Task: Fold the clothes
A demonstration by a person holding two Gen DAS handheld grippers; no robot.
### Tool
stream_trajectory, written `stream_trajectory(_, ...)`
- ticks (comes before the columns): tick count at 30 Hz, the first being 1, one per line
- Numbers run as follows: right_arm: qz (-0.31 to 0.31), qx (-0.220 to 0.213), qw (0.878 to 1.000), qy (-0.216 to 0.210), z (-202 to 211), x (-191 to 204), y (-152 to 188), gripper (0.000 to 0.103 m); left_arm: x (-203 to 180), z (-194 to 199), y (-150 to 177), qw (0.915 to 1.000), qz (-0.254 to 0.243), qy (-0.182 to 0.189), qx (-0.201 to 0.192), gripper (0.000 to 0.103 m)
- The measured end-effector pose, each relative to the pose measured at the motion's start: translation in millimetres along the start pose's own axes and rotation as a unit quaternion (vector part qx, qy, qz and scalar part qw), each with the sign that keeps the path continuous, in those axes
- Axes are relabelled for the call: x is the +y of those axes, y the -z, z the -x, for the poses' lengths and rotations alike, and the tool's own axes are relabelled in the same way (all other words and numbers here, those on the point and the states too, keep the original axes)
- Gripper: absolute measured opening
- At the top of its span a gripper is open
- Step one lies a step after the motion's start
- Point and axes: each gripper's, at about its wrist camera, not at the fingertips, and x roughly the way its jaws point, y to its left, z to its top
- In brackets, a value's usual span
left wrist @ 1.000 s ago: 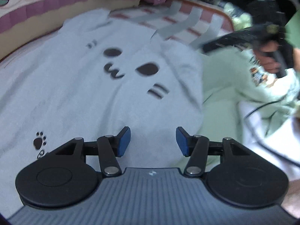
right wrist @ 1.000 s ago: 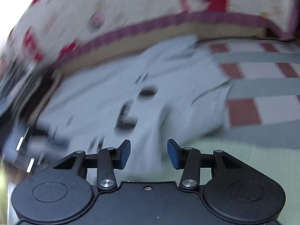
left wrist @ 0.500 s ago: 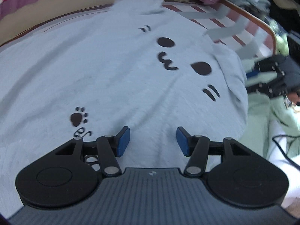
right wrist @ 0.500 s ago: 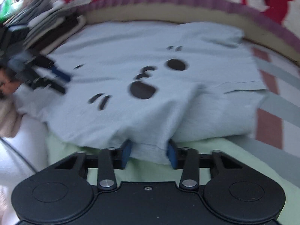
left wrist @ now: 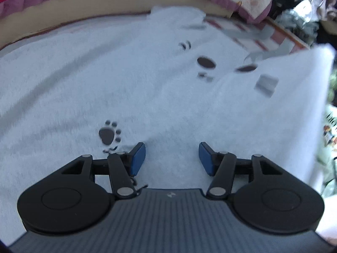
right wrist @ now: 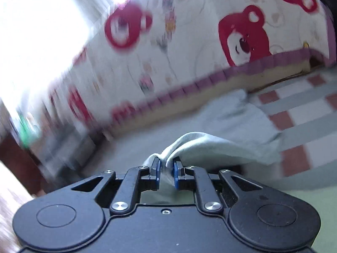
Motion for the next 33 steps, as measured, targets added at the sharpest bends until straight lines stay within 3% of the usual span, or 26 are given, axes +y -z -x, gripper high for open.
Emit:
stream_trajectory(5, -0.004, 0.038, 0.998, 0.058, -63, -17, -10, 0.015, -16, 11, -1, 0.9970, -0.049, 0.052, -0.028, 0.055)
stream_trajectory(10, -0.008, 0.077, 0.990, 0.116, -125, -34, -19, 0.016, -51, 13, 11, 0.9847, -0.138, 0.106, -0.015, 0.057)
stream_trajectory(12, -0.010, 0.090, 0.987, 0.135, -146, -40, -23, 0.018, -61, 7, 17, 0.9818, -0.165, 0.094, 0.009, 0.062)
stream_trajectory(15, -0.019, 0.084, 0.987, 0.139, -142, -43, -25, 0.027, -73, -8, 24, 0.9782, -0.194, 0.053, 0.052, 0.063)
stream_trajectory(17, -0.024, 0.078, 0.987, 0.141, -131, -45, -24, 0.038, -66, -19, 22, 0.9819, -0.175, 0.021, 0.069, 0.062)
stream_trajectory(18, -0.026, 0.077, 0.987, 0.139, -125, -46, -23, 0.045, -61, -21, 20, 0.9844, -0.161, 0.015, 0.069, 0.062)
stream_trajectory(23, -0.032, 0.091, 0.989, 0.112, -104, -54, -6, 0.051, -47, -20, 8, 0.9916, -0.117, 0.002, 0.054, 0.060)
stream_trajectory(30, 0.003, 0.103, 0.990, 0.100, -123, -49, 3, 0.058, -45, -22, 11, 0.9910, -0.123, -0.004, 0.053, 0.060)
stream_trajectory(31, 0.009, 0.104, 0.990, 0.098, -127, -48, 4, 0.055, -45, -21, 12, 0.9911, -0.122, -0.004, 0.053, 0.060)
stream_trajectory(33, 0.020, 0.107, 0.990, 0.095, -134, -46, 6, 0.006, -45, -18, 13, 0.9913, -0.120, -0.006, 0.053, 0.060)
